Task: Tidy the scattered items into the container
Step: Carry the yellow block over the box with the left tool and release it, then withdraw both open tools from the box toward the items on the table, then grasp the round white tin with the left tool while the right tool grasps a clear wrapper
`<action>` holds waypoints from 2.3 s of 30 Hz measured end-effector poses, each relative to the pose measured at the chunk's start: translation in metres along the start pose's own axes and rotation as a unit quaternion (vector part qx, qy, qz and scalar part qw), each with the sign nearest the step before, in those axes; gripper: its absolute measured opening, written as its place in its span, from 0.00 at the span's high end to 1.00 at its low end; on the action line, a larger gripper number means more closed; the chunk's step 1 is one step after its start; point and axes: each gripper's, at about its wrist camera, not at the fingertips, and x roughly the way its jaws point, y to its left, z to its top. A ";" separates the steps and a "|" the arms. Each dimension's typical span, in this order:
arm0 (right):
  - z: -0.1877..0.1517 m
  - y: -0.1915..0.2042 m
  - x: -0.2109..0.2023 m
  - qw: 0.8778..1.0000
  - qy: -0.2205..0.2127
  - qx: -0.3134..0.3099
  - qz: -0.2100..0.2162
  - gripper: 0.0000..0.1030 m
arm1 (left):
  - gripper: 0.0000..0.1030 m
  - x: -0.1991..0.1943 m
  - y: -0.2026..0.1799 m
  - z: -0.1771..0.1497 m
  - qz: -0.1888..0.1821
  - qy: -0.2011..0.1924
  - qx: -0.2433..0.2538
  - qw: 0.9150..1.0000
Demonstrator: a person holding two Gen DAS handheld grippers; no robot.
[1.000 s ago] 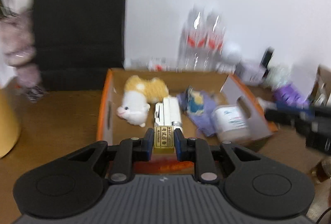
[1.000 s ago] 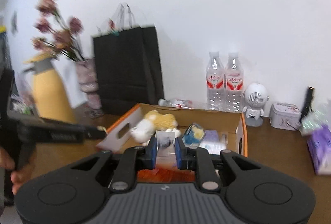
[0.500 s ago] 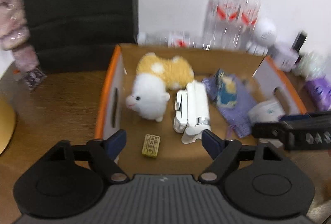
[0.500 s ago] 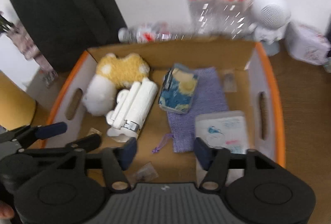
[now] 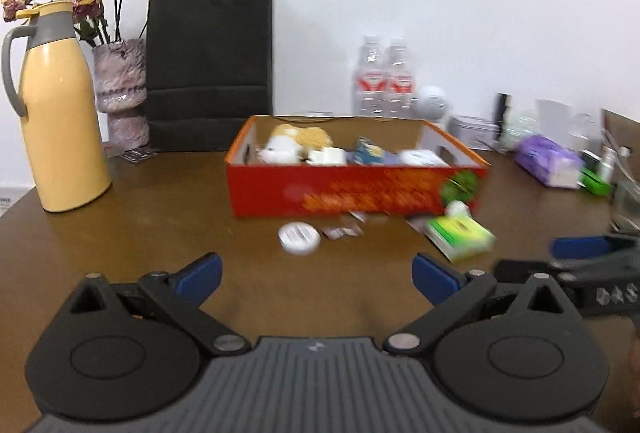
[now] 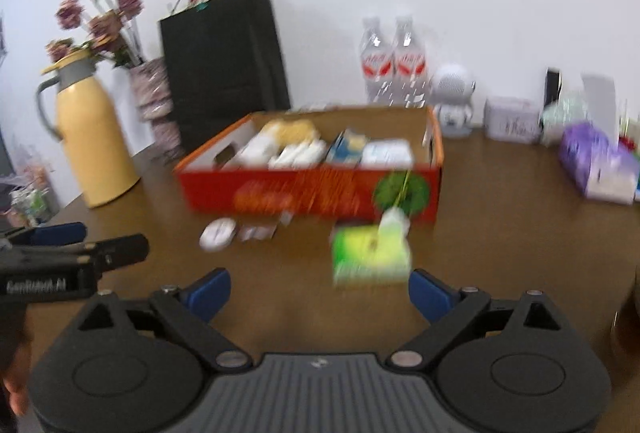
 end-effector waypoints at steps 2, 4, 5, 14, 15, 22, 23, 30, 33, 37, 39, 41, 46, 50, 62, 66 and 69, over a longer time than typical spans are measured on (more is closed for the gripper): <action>-0.018 0.004 -0.009 1.000 -0.012 -0.010 0.001 0.07 | 0.00 -0.010 -0.005 -0.018 0.014 0.003 -0.004 1.000; -0.032 0.003 -0.011 0.999 -0.026 -0.008 -0.017 0.07 | 0.00 -0.015 -0.010 -0.031 0.017 0.009 -0.003 1.000; -0.038 0.002 -0.010 0.999 -0.030 -0.003 -0.028 0.07 | 0.00 -0.017 -0.012 -0.036 0.018 0.012 0.001 1.000; -0.052 0.001 0.008 0.999 0.028 -0.008 -0.041 0.01 | 0.00 0.009 -0.005 -0.050 0.029 0.067 -0.026 0.997; -0.054 0.002 0.012 0.998 0.039 -0.015 -0.046 0.01 | 0.00 0.010 -0.002 -0.050 0.033 0.071 -0.032 0.996; -0.059 0.014 0.015 0.996 0.053 -0.048 -0.051 0.01 | 0.00 0.021 0.001 -0.054 0.042 0.104 -0.032 0.993; -0.059 0.014 0.016 0.996 0.055 -0.048 -0.051 0.01 | 0.00 0.021 0.001 -0.054 0.040 0.104 -0.031 0.993; -0.059 0.015 0.020 0.995 0.063 -0.050 -0.053 0.01 | 0.00 0.022 -0.001 -0.055 0.044 0.109 -0.022 0.993; -0.060 0.016 0.021 0.995 0.065 -0.054 -0.054 0.00 | 0.00 0.023 -0.002 -0.054 0.045 0.112 -0.018 0.993; -0.060 0.015 0.021 0.995 0.064 -0.053 -0.055 0.00 | 0.00 0.023 -0.002 -0.054 0.045 0.112 -0.018 0.993; -0.060 0.015 0.021 0.995 0.064 -0.053 -0.054 0.00 | 0.00 0.023 -0.002 -0.054 0.045 0.112 -0.018 0.993; -0.060 0.015 0.021 0.995 0.063 -0.053 -0.054 0.00 | 0.00 0.023 -0.002 -0.054 0.044 0.112 -0.018 0.993; -0.060 0.015 0.022 0.995 0.063 -0.053 -0.054 0.00 | 0.00 0.023 -0.003 -0.054 0.045 0.112 -0.018 0.993; -0.060 0.015 0.022 0.995 0.062 -0.052 -0.055 0.00 | 0.00 0.023 -0.003 -0.054 0.045 0.113 -0.017 0.992; -0.045 -0.001 0.013 0.999 0.033 -0.014 0.021 0.09 | 0.00 0.034 0.018 -0.017 0.009 0.049 -0.036 0.998; -0.009 -0.002 0.013 0.999 -0.007 -0.023 0.045 0.13 | 0.01 0.086 0.031 0.021 -0.023 0.052 0.009 0.998; 0.016 0.003 0.035 0.996 -0.020 -0.066 0.053 0.25 | 0.11 0.127 0.037 0.034 -0.058 0.067 0.044 0.995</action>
